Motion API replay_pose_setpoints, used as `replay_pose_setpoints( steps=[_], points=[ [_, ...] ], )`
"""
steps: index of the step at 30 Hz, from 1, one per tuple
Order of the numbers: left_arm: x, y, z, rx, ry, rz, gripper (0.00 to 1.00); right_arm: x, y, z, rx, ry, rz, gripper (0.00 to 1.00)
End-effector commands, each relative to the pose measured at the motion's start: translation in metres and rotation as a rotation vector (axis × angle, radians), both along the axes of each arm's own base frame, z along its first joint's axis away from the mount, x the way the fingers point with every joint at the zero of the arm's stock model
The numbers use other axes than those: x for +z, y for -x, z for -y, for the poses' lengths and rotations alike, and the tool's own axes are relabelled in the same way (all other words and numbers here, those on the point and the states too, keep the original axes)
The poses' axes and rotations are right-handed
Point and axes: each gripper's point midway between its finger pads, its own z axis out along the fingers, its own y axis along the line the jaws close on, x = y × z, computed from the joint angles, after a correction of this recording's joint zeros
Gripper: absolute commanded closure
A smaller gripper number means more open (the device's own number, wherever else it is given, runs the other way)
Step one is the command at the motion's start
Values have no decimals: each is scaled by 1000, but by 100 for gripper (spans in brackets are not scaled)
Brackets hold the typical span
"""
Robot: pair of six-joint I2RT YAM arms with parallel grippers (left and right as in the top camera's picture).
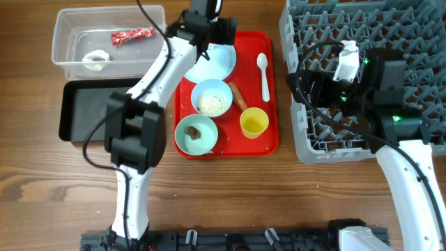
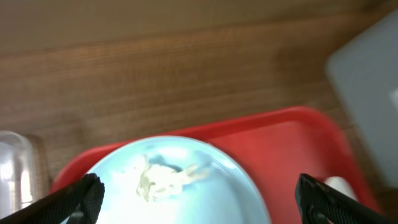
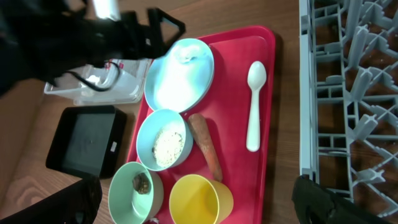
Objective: Sort waste into correct bins and load items into the dishwasher rack
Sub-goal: 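Tip the plate over the clear bin to drop wrapper and tissue, then return the plate to the tray and grasp the rice bowl, left gripper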
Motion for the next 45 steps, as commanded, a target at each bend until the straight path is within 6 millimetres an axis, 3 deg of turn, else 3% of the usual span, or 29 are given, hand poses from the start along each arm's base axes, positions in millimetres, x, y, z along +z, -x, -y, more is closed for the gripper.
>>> replay_pose_setpoints(
  steps=[1,4,7,14,15,18,19,20,21,22,24,26,28,30,32,33,34,35,36,38,42,45],
  points=[
    [-39,-9,-12,11,-45,-31,0,1,0,-4,13,-15,-9,0],
    [-56,-12,-14,16,-50,-43,2,1,0,-4,13,-15,-10,0],
    [-72,-11,-15,18,-57,-66,18,0,1,-4,13,-14,-15,0],
    [-112,-7,-17,19,-76,-122,34,-2,3,-4,13,-14,-28,0],
    [-114,-6,-17,19,-78,-129,42,-2,3,-4,13,-13,-30,0],
    [-114,-6,-17,19,-79,-130,96,-2,3,-4,13,-13,-30,1],
    [-110,-5,-18,19,-78,-129,96,-3,4,-4,13,-13,-34,1],
    [-102,-5,-18,26,-71,-124,96,-3,4,-4,14,-12,-35,1],
    [-71,-6,-19,58,-33,-100,96,-3,4,-4,14,-12,-34,1],
    [-55,-6,-20,69,-18,-84,96,-3,4,-4,14,-12,-34,1],
    [7,-1,-30,125,33,-34,96,-3,4,-4,14,-11,-34,1],
    [76,19,-63,210,61,-3,96,-3,5,-4,14,-12,-36,1],
    [110,33,-100,266,62,2,96,-3,4,-4,14,-12,-34,1],
    [105,39,-148,354,47,-50,96,-3,4,-4,14,-12,-32,1],
    [73,38,-196,484,62,-137,96,-3,4,-4,14,-13,-33,1],
    [59,37,-209,517,65,-166,96,-3,4,-4,14,-12,-32,1],
    [39,37,-222,546,70,-213,81,-3,4,-4,14,-12,-32,1],
    [27,38,-225,548,75,-242,41,-3,4,-4,14,-12,-32,1],
    [22,38,-227,550,76,-257,19,-3,4,-4,14,-12,-33,1],
    [24,38,-226,548,77,-252,0,-3,4,-4,13,-14,-34,1],
    [51,48,-220,528,99,-231,0,-3,4,-4,13,-14,-35,1],
    [71,57,-203,459,148,-232,1,-3,4,-4,13,-14,-35,0]
  ],
)
